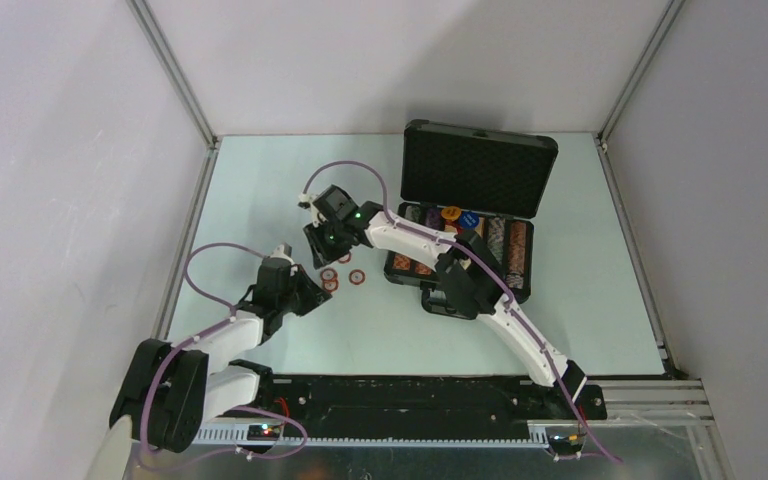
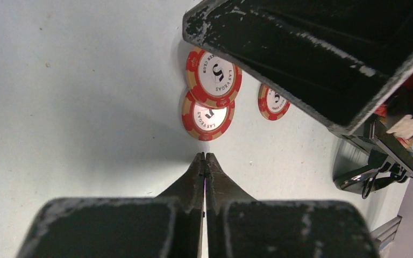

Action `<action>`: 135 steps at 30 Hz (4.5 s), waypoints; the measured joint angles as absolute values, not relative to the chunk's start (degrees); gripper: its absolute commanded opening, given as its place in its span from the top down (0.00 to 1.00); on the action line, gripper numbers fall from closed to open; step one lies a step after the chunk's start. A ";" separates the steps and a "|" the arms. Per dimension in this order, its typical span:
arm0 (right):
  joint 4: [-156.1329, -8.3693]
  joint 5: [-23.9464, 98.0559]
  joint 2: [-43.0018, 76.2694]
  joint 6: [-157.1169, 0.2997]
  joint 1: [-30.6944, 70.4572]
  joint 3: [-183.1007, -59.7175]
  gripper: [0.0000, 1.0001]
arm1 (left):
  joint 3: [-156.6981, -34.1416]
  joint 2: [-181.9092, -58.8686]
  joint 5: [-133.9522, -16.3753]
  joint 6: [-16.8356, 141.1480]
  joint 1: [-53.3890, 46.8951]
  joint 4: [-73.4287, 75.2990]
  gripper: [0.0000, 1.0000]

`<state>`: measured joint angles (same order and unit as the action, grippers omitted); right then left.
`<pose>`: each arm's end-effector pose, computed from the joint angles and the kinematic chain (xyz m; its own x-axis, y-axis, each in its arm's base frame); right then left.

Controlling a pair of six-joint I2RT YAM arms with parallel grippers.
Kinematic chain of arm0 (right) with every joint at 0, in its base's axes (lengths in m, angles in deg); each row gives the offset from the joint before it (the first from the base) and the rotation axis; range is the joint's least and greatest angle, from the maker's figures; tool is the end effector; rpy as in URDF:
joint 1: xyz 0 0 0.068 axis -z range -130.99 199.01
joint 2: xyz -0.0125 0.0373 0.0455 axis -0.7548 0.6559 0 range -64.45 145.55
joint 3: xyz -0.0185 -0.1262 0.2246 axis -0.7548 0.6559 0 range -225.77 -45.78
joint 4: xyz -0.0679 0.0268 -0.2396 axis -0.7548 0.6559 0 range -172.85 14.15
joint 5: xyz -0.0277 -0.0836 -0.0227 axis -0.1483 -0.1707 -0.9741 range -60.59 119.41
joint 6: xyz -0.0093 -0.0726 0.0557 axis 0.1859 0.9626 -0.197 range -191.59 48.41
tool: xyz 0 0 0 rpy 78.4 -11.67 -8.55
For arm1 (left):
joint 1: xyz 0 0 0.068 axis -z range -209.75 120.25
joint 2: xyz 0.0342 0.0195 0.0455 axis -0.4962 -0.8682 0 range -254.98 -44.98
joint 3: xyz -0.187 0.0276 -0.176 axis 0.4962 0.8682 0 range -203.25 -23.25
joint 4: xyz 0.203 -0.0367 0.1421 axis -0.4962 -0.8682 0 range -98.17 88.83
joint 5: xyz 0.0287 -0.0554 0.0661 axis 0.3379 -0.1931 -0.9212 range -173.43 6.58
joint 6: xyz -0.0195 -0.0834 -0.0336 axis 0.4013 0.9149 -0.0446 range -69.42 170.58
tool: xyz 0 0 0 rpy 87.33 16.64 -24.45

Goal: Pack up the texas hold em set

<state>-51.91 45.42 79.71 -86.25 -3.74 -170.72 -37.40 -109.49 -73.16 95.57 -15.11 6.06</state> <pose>0.3209 0.4596 0.1214 -0.6703 -0.4796 -0.5663 -0.7261 0.5815 0.3669 0.2103 -0.0701 0.0907 -0.7325 -0.5277 -0.4301 -0.2028 0.7722 -0.6021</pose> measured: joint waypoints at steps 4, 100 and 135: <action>-50.38 45.29 79.78 -86.07 -3.59 -171.44 0.70 | -37.40 -109.49 -73.16 95.57 -15.11 6.06 1.00; -56.80 35.83 61.90 -90.88 0.13 -151.57 0.38 | -52.94 -80.95 -75.90 91.63 -15.07 -23.54 0.57; -34.93 23.02 70.36 -93.51 -5.84 -161.41 0.43 | -71.74 -76.51 -102.39 72.51 -15.07 -47.58 0.35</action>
<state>-34.93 23.02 70.36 -93.51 -5.84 -161.41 -71.74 -76.51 -102.39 72.51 -15.07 -47.58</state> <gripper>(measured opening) 0.569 0.648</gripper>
